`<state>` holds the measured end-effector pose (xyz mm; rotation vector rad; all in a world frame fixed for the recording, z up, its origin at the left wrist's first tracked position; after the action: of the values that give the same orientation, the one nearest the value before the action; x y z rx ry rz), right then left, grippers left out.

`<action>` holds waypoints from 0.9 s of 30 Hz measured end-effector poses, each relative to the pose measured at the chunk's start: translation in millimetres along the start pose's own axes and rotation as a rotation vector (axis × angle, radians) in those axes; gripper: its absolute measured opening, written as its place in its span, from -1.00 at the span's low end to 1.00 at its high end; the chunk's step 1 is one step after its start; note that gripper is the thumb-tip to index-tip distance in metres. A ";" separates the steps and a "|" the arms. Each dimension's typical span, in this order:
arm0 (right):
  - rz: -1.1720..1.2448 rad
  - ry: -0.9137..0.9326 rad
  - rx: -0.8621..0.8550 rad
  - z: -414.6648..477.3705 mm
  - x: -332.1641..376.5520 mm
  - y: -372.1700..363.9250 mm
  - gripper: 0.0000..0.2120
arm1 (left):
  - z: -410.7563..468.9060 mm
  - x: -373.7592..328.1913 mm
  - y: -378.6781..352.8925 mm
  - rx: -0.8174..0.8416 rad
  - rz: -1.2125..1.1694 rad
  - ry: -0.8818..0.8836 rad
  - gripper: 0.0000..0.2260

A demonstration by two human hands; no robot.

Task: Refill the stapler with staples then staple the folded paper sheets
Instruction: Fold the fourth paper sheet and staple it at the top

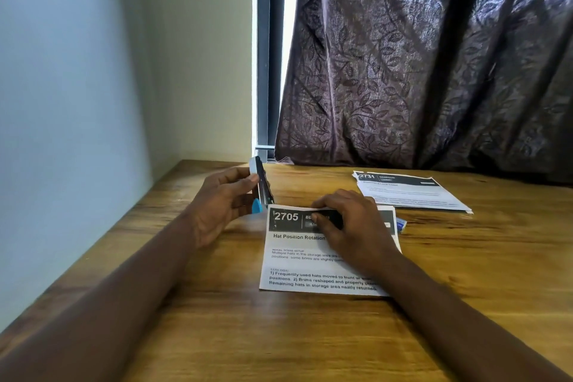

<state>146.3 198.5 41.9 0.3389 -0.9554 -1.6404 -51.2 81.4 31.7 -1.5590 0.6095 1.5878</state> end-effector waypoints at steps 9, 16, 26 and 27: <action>-0.035 0.045 0.010 0.2 5.4 -2.0 -0.81 | -0.8 -0.6 -10.4 0.084 -0.010 -0.052 -0.65; -0.043 0.035 0.023 -1.6 5.7 -2.1 -0.80 | -6.0 -2.0 -23.1 0.163 0.098 -0.096 -0.77; -0.007 0.043 -0.019 -2.0 7.6 1.6 -0.81 | -4.2 5.9 -27.2 0.182 0.196 -0.036 -0.57; -0.003 0.044 -0.019 -1.9 7.6 1.4 -0.81 | -3.8 5.9 -26.9 0.170 0.219 -0.037 -0.59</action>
<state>146.3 190.8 43.7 0.3618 -0.9063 -1.6378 -26.7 94.6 30.8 -1.3710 0.8956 1.6736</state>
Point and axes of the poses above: each hand's wrist, its own z-axis towards the middle knuckle, its own y-axis out of the back of the hand, x = y × z, the point moved 7 cm from there along z, towards the middle knuckle, and after that the axes turned 3 degrees about -z, right-handed, at the moved point
